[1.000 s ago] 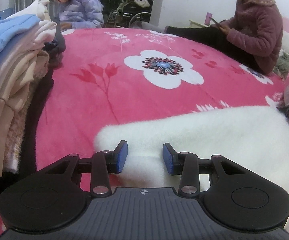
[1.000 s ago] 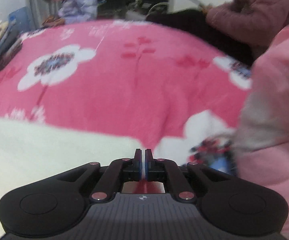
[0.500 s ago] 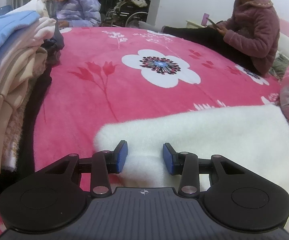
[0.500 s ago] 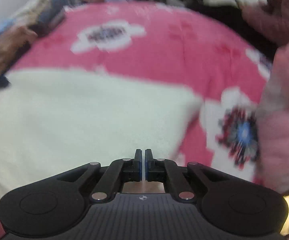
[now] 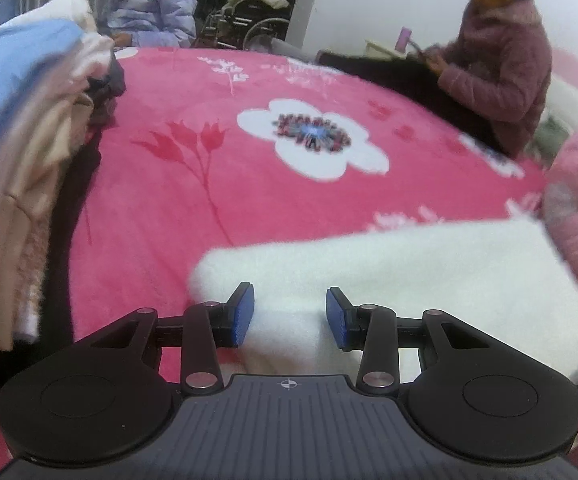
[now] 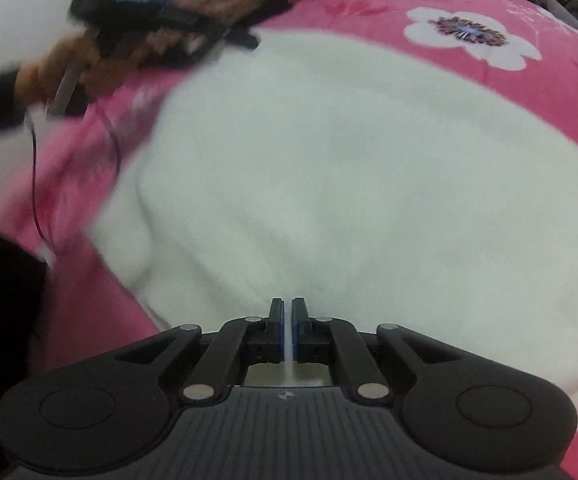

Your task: Fold clothes

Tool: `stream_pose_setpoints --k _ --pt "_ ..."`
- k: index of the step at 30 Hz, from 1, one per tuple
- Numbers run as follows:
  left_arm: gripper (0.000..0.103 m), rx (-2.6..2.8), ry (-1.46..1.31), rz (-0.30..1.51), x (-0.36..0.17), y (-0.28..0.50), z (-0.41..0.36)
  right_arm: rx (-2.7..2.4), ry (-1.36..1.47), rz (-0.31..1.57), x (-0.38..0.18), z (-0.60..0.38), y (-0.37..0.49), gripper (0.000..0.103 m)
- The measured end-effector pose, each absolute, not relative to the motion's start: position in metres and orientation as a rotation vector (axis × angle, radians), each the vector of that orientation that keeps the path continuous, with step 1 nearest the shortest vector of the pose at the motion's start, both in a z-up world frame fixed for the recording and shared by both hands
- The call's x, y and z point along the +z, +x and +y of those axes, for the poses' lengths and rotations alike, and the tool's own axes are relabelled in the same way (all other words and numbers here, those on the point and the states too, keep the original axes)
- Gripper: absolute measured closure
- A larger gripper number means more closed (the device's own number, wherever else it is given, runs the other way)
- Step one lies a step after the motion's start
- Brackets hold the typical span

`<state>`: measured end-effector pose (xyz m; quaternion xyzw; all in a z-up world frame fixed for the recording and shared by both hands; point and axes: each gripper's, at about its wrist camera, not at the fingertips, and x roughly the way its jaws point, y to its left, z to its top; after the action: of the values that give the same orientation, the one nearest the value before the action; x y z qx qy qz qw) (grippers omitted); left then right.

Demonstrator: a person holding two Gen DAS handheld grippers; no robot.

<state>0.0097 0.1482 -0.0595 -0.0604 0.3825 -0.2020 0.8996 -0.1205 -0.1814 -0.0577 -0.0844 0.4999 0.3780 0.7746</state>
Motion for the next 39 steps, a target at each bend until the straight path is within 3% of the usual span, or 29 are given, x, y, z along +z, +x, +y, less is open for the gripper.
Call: stream_pose_setpoints --k 3,7,11,15,27,30,33,39 --pt "0.052 -0.424 -0.236 0.795 -0.047 -0.006 0.165 0.853 -0.141 1.044 -0.049 -0.167 -0.114 0.092" --pt "0.052 -0.439 -0.349 0.942 -0.061 -0.031 0.177 0.886 -0.084 0.993 -0.049 -0.145 -0.107 0.078" --pt "0.052 -0.474 -0.407 1.086 -0.083 -0.052 0.171 0.9 -0.064 1.046 -0.062 -0.119 -0.098 0.078" --pt "0.051 -0.524 -0.467 1.162 -0.101 -0.058 0.162 0.923 -0.083 1.042 -0.064 -0.109 -0.1 0.07" --pt "0.048 -0.57 -0.522 1.266 -0.116 -0.061 0.167 0.934 -0.082 1.027 -0.066 -0.103 -0.103 0.06" --pt "0.042 -0.599 -0.609 1.298 -0.129 -0.062 0.167 0.935 -0.078 1.027 -0.067 -0.105 -0.104 0.06" --pt "0.042 -0.607 -0.709 1.305 -0.135 -0.062 0.169 0.939 -0.058 1.038 -0.067 -0.107 -0.104 0.051" --pt "0.037 -0.672 -0.802 1.297 -0.135 -0.062 0.172 0.939 -0.054 1.036 -0.068 -0.107 -0.107 0.05"
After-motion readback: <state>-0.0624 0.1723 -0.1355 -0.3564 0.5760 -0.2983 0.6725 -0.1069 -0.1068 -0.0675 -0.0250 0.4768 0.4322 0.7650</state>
